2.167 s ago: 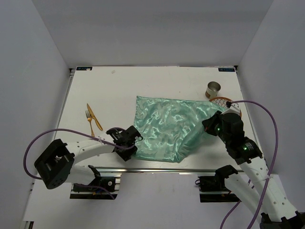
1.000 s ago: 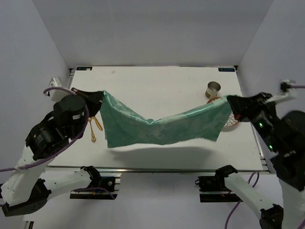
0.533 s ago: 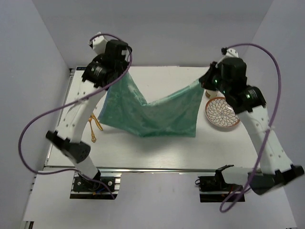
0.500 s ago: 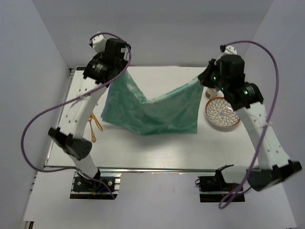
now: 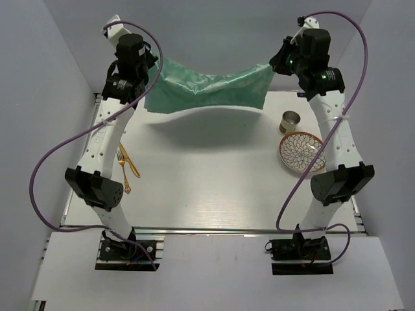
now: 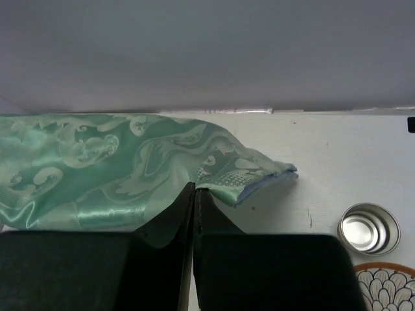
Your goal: Set the dinner table for one person
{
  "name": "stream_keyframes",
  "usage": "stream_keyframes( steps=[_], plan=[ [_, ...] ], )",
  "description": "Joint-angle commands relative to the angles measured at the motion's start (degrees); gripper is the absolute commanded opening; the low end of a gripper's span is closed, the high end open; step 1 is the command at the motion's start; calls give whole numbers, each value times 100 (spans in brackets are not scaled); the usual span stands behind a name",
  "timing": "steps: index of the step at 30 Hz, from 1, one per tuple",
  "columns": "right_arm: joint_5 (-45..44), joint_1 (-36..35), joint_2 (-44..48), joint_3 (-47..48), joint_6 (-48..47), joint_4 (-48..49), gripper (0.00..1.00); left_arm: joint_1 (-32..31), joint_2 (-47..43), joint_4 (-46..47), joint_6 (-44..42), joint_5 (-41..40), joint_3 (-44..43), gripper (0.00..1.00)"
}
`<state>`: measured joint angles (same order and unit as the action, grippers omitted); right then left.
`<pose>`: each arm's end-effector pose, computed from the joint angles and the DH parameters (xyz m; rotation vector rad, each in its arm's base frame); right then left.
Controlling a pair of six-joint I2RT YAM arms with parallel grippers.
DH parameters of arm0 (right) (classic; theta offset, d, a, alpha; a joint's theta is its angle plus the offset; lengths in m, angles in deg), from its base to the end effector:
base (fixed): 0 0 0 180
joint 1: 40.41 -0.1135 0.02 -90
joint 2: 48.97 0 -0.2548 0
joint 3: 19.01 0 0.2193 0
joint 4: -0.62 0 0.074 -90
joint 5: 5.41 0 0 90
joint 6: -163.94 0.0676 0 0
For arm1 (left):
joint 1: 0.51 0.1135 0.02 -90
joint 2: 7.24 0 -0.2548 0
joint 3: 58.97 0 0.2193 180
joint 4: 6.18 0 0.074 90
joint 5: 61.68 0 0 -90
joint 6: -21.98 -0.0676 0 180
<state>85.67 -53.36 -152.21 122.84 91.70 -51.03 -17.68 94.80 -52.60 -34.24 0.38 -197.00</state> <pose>0.3775 0.0881 0.4664 0.0626 1.8151 0.3988 0.3744 -0.0825 0.4674 -0.5943 1.6319 -0.2272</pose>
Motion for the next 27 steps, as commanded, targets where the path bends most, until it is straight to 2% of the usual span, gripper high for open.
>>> stream_keyframes(
  steps=[1,2,3,4,5,6,8,9,10,11,12,13,14,15,16,19,22,24,26,27],
  plan=[
    [585,135,644,-754,-344,675,0,135,-726,846,-459,253,934,0],
    [847,152,839,-1228,-326,920,0,135,-947,1249,-434,220,1391,0],
    [972,152,1232,-2260,-213,1488,0,135,-1436,1731,-390,237,2457,0],
    [1060,161,1445,-2731,-151,1729,0,135,-1441,1736,-346,185,3033,0],
    [1139,153,1604,-3171,-98,1949,0,135,-1894,2093,-259,106,3552,0],
    [1227,144,1771,-4028,-28,2308,0,135,-2116,2183,-40,27,4523,0],
    [1465,144,2254,-4937,34,2652,0,135,-2659,2255,277,-194,5390,0],
    [1482,144,2447,-5412,191,2985,0,135,-2819,2272,409,-185,6186,0],
    [1526,135,2849,-6400,271,3197,0,135,-2978,2185,636,-185,6551,0],
    [1570,117,3071,-6888,359,3408,0,135,-3266,2045,813,-159,6868,4],
    [1588,143,3299,-7319,525,3506,0,39,-3443,1905,1197,-228,7402,41],
    [1553,144,3763,-8107,596,3785,35,38,-3619,1390,1453,-333,7564,71],
    [1527,135,3994,-8428,641,3814,53,38,-3795,1089,1682,-247,7713,98],
    [1518,135,4214,-8692,659,3823,83,125,-4084,712,2207,-151,7810,98],
    [1474,126,4607,-9069,693,3771,89,126,-4235,255,2273,-98,7925,98],
    [1282,117,5005,-9127,554,3360,89,29,-4587,-195,2177,-202,7856,98],
    [1149,109,4885,-8837,308,2998,89,143,-4369,-487,1949,-247,7322,98],
    [1087,91,4544,-8511,228,2778,89,91,-4036,-461,1555,-99,6926,98],
    [1052,74,4147,-8126,123,2637,89,30,-3360,-391,1325,165,6328,98],
    [1052,47,3658,-7976,79,2576,89,29,-2818,-365,1150,367,5961,98]
  ],
)
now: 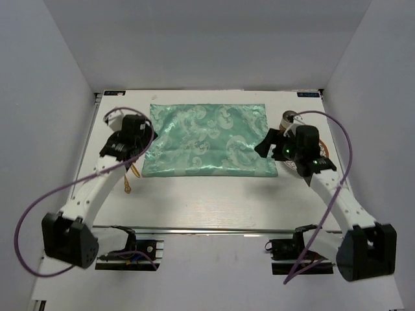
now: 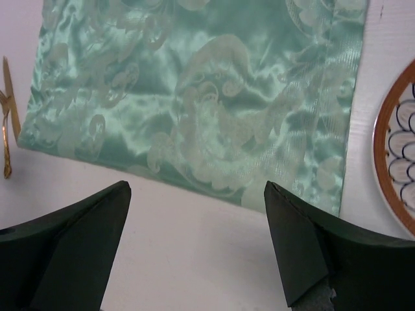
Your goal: Set the dinner table for one person
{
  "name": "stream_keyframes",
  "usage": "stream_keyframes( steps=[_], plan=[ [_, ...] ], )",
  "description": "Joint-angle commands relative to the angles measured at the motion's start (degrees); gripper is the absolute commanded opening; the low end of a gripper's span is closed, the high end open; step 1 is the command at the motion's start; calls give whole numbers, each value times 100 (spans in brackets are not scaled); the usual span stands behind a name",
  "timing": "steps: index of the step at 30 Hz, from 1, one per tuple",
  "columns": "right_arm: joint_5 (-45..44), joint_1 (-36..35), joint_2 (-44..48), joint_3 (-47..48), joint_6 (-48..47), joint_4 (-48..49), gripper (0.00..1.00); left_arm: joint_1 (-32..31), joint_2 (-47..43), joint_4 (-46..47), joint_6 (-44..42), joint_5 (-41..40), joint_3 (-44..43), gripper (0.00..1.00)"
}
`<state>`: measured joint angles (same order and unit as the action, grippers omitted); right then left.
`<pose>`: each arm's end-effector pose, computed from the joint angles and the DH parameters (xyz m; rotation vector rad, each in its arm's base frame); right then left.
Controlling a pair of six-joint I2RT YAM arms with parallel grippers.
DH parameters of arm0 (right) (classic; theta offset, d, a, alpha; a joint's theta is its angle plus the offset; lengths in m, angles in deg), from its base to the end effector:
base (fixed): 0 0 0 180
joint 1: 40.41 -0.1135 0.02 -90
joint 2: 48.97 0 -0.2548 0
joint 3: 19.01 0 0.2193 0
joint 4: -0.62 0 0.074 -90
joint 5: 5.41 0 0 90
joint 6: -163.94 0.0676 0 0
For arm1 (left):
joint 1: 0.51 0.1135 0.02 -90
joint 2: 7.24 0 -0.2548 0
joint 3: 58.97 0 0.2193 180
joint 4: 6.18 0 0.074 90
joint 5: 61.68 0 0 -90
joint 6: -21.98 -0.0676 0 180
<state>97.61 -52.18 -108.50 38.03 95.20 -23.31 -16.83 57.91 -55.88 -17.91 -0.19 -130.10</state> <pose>0.2271 0.0629 0.2614 0.0253 2.0704 0.5899 0.2273 -0.0329 0.2754 -0.8722 2.0457 -0.0476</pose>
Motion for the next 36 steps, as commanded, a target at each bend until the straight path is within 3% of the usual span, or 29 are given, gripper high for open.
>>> stream_keyframes(
  steps=[1,6,11,13,16,21,28,33,36],
  plan=[
    [-141,-71,-1014,654,-271,-249,89,-56,1190,7,-589,591,-899,98],
    [-990,-387,-2972,2154,-333,-1108,89,-56,3176,-692,-933,1278,-2348,98],
    [-1257,-685,-3924,3080,-253,-1233,89,-56,5004,-1363,-994,1287,-3833,98],
    [-1792,-870,-4679,3975,-254,-1934,89,-56,5314,-1679,-950,1226,-4099,98],
    [-2276,-1011,-5288,4539,-236,-2280,89,-109,5500,-1707,-880,1190,-4127,98],
    [-2312,-1055,-5438,4602,-43,-2201,89,-47,5447,-1531,-845,1269,-3889,98],
    [-2225,-1117,-5447,4821,177,-2244,89,-47,5098,-1812,-880,1216,-4266,98],
    [-1934,-1029,-4149,4586,449,-2104,89,-47,4412,-2206,-959,894,-4609,98],
    [-2048,-784,-2717,3314,967,-1744,89,-47,3727,-2435,-1003,751,-4522,98]
  ],
)
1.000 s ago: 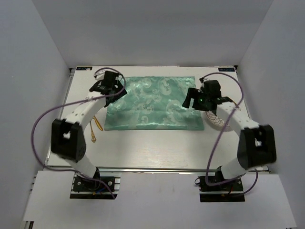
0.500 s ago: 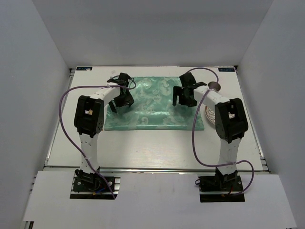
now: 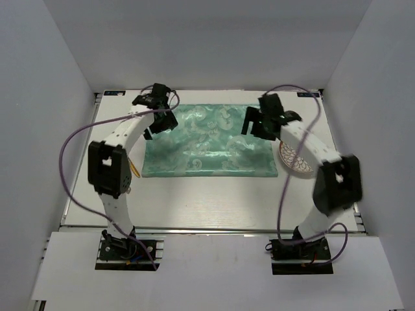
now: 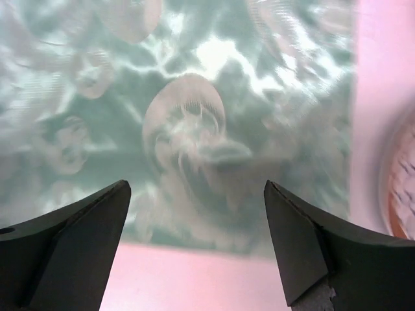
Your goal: Set the dinner table for one person
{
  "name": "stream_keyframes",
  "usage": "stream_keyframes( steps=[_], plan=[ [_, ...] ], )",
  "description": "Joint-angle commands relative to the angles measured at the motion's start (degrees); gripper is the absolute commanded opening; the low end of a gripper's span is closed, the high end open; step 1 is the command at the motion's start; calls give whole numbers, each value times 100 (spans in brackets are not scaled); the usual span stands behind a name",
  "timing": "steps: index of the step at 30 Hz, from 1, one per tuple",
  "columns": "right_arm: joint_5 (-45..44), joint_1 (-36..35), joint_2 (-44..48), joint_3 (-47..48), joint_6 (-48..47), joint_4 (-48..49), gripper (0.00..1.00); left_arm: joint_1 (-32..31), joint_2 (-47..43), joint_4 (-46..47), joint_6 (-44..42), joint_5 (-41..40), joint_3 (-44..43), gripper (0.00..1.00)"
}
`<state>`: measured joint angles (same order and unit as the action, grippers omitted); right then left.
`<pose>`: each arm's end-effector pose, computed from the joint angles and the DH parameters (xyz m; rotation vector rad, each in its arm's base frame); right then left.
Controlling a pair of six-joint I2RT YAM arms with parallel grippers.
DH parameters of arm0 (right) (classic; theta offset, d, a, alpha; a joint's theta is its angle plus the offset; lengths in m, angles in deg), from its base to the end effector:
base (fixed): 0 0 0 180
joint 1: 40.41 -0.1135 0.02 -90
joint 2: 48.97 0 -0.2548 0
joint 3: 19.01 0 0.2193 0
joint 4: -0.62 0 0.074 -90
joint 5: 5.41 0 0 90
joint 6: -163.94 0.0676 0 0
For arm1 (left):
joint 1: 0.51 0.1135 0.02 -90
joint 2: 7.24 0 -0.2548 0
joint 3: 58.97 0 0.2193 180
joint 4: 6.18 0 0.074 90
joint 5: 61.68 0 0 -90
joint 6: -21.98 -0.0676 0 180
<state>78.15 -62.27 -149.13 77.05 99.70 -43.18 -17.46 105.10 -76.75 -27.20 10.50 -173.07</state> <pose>0.3540 0.1338 0.2439 0.1344 2.4113 0.2509 0.3753 -0.0928 0.2269 -0.6283 2.5942 0.1252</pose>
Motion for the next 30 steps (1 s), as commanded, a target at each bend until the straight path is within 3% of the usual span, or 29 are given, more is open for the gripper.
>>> stream_keyframes(
  steps=[1,7,11,14,18,22,24,30],
  plan=[
    [-295,331,2098,-939,657,296,89,16,-1455,-357,-100,-327,80,98],
    [-1322,728,5056,-3673,1361,902,89,16,-3636,343,-530,-152,2110,98],
    [-1764,1105,5525,-4274,1686,535,89,16,-5628,1153,-1014,560,3805,98],
    [-1791,1343,5463,-4554,2055,446,89,69,-6440,1558,-1313,964,4292,98],
    [-1948,1755,5612,-5291,3282,691,89,69,-6391,1489,-1497,1140,4539,98],
    [-2072,1931,5543,-5627,3883,1104,89,69,-6311,1681,-1586,1255,4802,98],
    [-2125,2028,5315,-5732,4024,1297,89,69,-6381,1812,-1603,1299,4960,98],
    [-1773,2345,4919,-6400,4060,3072,86,69,-6285,1804,-1665,1351,4987,98]
  ],
)
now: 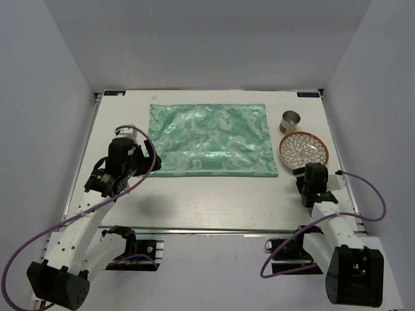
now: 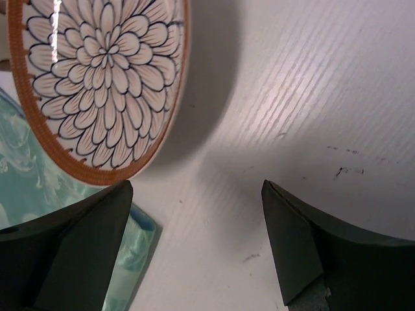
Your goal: Set the dinner table for one person
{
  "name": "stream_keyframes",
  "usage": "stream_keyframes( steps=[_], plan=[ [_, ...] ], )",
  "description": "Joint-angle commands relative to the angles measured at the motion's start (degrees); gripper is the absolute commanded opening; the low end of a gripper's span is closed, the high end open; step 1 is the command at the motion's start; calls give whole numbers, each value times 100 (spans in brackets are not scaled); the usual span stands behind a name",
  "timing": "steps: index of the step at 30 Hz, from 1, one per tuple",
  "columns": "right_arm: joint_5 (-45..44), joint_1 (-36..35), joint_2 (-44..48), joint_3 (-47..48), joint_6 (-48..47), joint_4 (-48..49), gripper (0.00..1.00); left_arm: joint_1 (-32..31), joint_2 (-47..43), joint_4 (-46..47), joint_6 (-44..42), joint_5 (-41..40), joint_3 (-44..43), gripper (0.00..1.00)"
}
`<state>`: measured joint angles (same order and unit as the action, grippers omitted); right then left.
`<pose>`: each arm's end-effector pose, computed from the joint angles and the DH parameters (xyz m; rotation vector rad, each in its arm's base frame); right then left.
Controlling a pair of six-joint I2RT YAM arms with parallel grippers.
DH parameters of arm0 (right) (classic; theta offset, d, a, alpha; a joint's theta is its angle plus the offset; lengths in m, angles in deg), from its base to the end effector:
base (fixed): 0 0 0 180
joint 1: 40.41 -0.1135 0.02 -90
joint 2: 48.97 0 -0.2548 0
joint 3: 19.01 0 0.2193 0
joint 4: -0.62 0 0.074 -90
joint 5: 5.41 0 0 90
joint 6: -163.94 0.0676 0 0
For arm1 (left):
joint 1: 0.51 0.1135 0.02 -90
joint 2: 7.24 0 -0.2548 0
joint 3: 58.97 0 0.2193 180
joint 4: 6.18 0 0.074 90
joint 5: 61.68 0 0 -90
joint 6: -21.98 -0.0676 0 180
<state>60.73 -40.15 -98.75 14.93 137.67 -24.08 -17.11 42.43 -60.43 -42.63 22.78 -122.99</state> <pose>0.1695 -0.0281 0.1599 1.3475 1.7527 0.1377 0.1705 -0.0440 0.2715 -0.2259 2.2673 -0.2786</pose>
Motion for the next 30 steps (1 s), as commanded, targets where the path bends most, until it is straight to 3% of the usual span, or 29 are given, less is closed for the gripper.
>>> stream_keyframes(
  steps=[1,13,17,21,24,25,28,30],
  plan=[
    [-5,185,-398,-146,255,1294,86,34,-19,181,-130,167,-3,98],
    [118,423,-1410,-154,96,2350,76,34,-54,251,-122,387,33,98],
    [66,502,-1614,-110,280,2209,64,34,-36,233,-113,343,33,98],
    [135,590,-1833,-137,439,2244,60,34,-36,225,-104,326,33,98],
    [171,634,-1930,-136,518,2244,46,34,-10,216,-95,291,24,98],
    [197,643,-1930,-154,544,2236,32,34,-1,216,-95,299,24,98],
    [294,660,-1843,-242,580,2288,31,34,-1,207,-95,264,24,98],
    [285,652,-1703,-277,685,2218,21,34,34,198,-95,273,24,98]
  ],
)
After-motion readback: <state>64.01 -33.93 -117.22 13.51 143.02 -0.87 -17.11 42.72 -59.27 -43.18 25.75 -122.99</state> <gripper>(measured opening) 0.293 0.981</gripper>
